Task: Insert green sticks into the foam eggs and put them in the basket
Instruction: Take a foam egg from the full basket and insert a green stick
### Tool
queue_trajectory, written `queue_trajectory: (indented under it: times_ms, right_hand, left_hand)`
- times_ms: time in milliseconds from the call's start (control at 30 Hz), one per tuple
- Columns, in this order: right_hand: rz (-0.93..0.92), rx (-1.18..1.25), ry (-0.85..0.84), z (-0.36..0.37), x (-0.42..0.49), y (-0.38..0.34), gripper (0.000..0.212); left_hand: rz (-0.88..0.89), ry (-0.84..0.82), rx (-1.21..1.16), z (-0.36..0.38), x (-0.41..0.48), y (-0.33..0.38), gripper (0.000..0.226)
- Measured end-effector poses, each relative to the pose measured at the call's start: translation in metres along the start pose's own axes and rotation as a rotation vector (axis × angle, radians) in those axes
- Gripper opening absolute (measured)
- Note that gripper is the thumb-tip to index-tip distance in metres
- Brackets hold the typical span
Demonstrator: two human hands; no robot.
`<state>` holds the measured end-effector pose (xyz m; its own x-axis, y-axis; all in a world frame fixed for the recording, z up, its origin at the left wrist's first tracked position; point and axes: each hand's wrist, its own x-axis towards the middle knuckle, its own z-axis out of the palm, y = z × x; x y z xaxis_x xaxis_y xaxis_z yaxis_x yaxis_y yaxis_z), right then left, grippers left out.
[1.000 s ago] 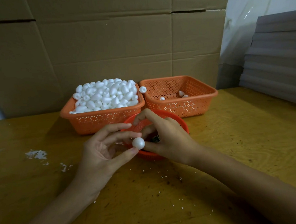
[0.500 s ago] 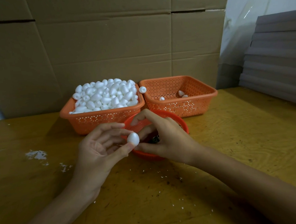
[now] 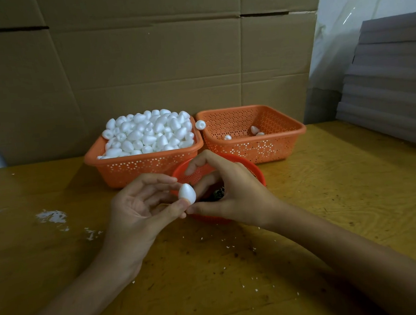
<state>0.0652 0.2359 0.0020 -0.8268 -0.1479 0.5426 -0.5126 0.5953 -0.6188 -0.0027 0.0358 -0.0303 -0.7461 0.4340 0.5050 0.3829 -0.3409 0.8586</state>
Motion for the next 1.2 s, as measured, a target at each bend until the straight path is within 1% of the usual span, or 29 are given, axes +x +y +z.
queue_trajectory:
  times_ms: [200,300,433,667,800,933,1200]
  right_hand:
    - [0.024,0.045,-0.026,-0.002,0.0007,0.0028,0.051]
    - [0.039,0.068,-0.042,-0.003,0.0012,0.0034,0.051]
    - [0.054,0.081,-0.041,-0.0026,0.0013,0.0042,0.052]
    - [0.055,0.029,0.032,0.0003,0.0005,0.0051,0.053]
    - [0.045,0.037,0.061,0.0006,0.0006,0.0042,0.052]
    - [0.031,0.012,0.074,0.0015,0.001,0.005,0.051]
    - [0.021,-0.004,0.06,0.0017,0.0005,0.0032,0.047]
  left_hand:
    - [-0.005,-0.033,-0.004,-0.0004,-0.0021,0.001,0.043]
    - [0.005,-0.067,0.009,-0.0009,-0.0026,0.0009,0.037]
    - [-0.008,-0.059,-0.002,-0.001,-0.0021,0.0,0.037]
    - [0.005,-0.092,-0.019,-0.0039,-0.0015,-0.0011,0.037]
    - [0.0,-0.105,-0.032,-0.0036,-0.0016,-0.0007,0.04]
    - [0.005,-0.125,-0.031,-0.0021,-0.0027,0.0004,0.04]
    - [0.032,-0.139,0.051,0.0017,-0.0045,0.0032,0.044]
